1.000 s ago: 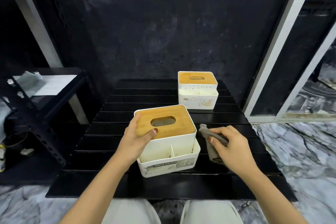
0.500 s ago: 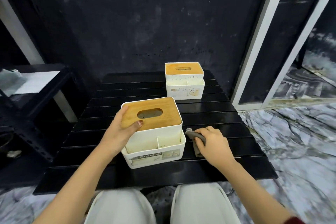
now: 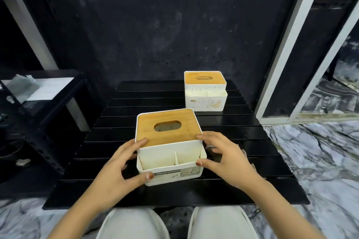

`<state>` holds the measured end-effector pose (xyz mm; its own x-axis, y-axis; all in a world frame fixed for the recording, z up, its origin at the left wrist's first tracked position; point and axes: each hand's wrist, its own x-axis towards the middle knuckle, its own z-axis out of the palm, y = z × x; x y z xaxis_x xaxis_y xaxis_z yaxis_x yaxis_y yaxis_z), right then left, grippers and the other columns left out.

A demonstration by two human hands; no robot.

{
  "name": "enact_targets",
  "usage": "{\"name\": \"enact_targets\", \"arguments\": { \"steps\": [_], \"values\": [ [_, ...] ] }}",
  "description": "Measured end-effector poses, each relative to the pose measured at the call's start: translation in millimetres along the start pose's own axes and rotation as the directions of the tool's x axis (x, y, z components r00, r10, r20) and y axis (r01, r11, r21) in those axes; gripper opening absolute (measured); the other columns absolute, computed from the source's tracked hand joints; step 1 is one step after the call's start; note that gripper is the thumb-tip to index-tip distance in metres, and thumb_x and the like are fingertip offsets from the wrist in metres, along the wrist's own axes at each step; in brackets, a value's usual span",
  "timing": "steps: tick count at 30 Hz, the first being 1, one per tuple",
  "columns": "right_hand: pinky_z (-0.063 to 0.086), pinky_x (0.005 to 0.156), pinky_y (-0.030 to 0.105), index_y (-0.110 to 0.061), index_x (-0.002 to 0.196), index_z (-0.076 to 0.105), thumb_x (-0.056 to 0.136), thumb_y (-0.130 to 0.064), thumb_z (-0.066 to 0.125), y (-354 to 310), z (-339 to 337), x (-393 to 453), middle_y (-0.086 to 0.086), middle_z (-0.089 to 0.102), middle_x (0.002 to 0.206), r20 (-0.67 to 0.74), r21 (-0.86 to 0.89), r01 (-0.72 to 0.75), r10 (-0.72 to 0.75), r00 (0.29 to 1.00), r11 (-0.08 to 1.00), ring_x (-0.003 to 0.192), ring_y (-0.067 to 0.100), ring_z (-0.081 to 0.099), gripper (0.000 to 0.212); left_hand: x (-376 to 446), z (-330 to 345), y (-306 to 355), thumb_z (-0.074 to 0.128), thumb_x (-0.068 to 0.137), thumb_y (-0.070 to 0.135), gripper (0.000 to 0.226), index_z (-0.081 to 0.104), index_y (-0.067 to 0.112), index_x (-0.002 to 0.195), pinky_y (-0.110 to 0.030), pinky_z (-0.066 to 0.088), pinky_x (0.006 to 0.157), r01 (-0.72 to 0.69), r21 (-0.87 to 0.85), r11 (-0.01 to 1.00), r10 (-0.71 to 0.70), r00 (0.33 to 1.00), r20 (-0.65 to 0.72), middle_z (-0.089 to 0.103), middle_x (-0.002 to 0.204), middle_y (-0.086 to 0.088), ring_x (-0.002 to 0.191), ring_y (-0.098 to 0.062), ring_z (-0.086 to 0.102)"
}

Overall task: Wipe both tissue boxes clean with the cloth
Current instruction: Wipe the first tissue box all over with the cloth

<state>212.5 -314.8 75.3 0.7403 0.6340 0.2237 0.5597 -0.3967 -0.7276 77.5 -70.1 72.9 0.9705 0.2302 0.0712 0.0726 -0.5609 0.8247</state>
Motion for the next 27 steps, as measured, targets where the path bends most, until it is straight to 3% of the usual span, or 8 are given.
{"name": "enact_targets", "arguments": {
  "steps": [6,10,12,15,17,19,22,27],
  "values": [
    [0.040,0.088,0.006,-0.044,0.123,0.048,0.074,-0.021,0.076,-3.3,14.2,27.7,-0.029,0.047,0.116,-0.031,0.034,-0.069,0.070,0.997,0.997,0.108,-0.005,0.049,0.061,17.8,-4.9,-17.2,0.076,0.075,0.025,0.079,0.033,0.076,0.117,-0.013,0.040,0.090,-0.015,0.003,1.000,0.015,0.995,-0.099,0.032,0.132,0.040,0.109,0.017,0.048],
    [0.049,0.091,0.022,-0.039,0.126,0.050,0.075,-0.019,0.075,-7.0,31.5,66.6,-0.009,0.061,0.113,-0.013,0.077,-0.143,0.144,0.989,0.987,0.099,0.004,0.058,0.061,45.2,-17.8,-33.8,0.072,0.080,0.010,0.074,0.041,0.064,0.120,-0.013,0.049,0.082,0.040,-0.152,0.988,-0.065,0.985,-0.162,0.047,0.125,0.031,0.103,0.004,0.061],
    [0.049,0.082,0.014,-0.040,0.127,0.049,0.076,-0.020,0.074,-9.1,38.7,88.4,-0.007,0.064,0.102,-0.008,0.073,-0.153,0.154,0.988,0.986,0.091,0.003,0.061,0.060,63.0,-26.4,-39.9,0.070,0.080,0.004,0.071,0.043,0.056,0.121,-0.009,0.050,0.075,0.050,-0.238,0.970,-0.095,0.979,-0.182,0.048,0.129,0.021,0.099,0.004,0.064],
    [0.046,0.065,0.005,-0.039,0.127,0.049,0.077,-0.022,0.073,-8.7,50.0,122.9,-0.001,0.067,0.092,-0.004,0.077,-0.160,0.161,0.987,0.984,0.082,0.002,0.062,0.058,93.6,-43.0,-49.4,0.069,0.082,0.005,0.068,0.042,0.055,0.118,-0.022,0.047,0.094,0.082,-0.321,0.944,-0.147,0.972,-0.185,0.050,0.130,0.015,0.117,-0.005,0.054],
    [0.044,0.062,0.003,-0.039,0.127,0.048,0.078,-0.023,0.073,-5.4,58.8,147.1,0.000,0.069,0.084,-0.014,0.094,-0.162,0.164,0.986,0.982,0.077,0.003,0.063,0.058,115.9,-55.4,-58.9,0.070,0.082,0.009,0.066,0.042,0.058,0.118,-0.038,0.037,0.109,0.114,-0.329,0.937,-0.178,0.969,-0.169,0.051,0.129,0.017,0.127,-0.009,0.046],
    [0.044,0.061,0.005,-0.038,0.128,0.047,0.078,-0.024,0.072,-2.8,66.6,170.1,0.000,0.069,0.082,-0.024,0.091,-0.168,0.171,0.985,0.982,0.076,0.005,0.064,0.058,136.8,-66.7,-66.8,0.069,0.083,0.012,0.065,0.040,0.059,0.117,-0.041,0.032,0.113,0.128,-0.323,0.938,-0.186,0.971,-0.153,0.051,0.131,0.017,0.130,-0.008,0.043],
    [0.044,0.066,0.008,-0.035,0.129,0.048,0.079,-0.023,0.072,-0.3,76.6,202.6,-0.001,0.069,0.085,-0.053,0.090,-0.170,0.175,0.983,0.981,0.075,0.005,0.063,0.057,166.9,-79.9,-76.3,0.065,0.087,0.013,0.063,0.037,0.060,0.119,-0.038,0.031,0.112,0.137,-0.336,0.932,-0.187,0.975,-0.121,0.052,0.131,0.018,0.129,-0.006,0.043],
    [0.049,0.081,0.023,-0.030,0.129,0.047,0.080,-0.019,0.071,-2.7,86.5,244.1,-0.003,0.057,0.126,-0.067,0.104,-0.180,0.188,0.980,0.978,0.084,0.008,0.064,0.056,208.8,-96.1,-86.5,0.061,0.090,0.015,0.056,0.039,0.062,0.111,-0.033,0.036,0.097,0.164,-0.366,0.916,-0.204,0.976,-0.074,0.056,0.108,0.034,0.115,-0.005,0.047]
  ]
}}
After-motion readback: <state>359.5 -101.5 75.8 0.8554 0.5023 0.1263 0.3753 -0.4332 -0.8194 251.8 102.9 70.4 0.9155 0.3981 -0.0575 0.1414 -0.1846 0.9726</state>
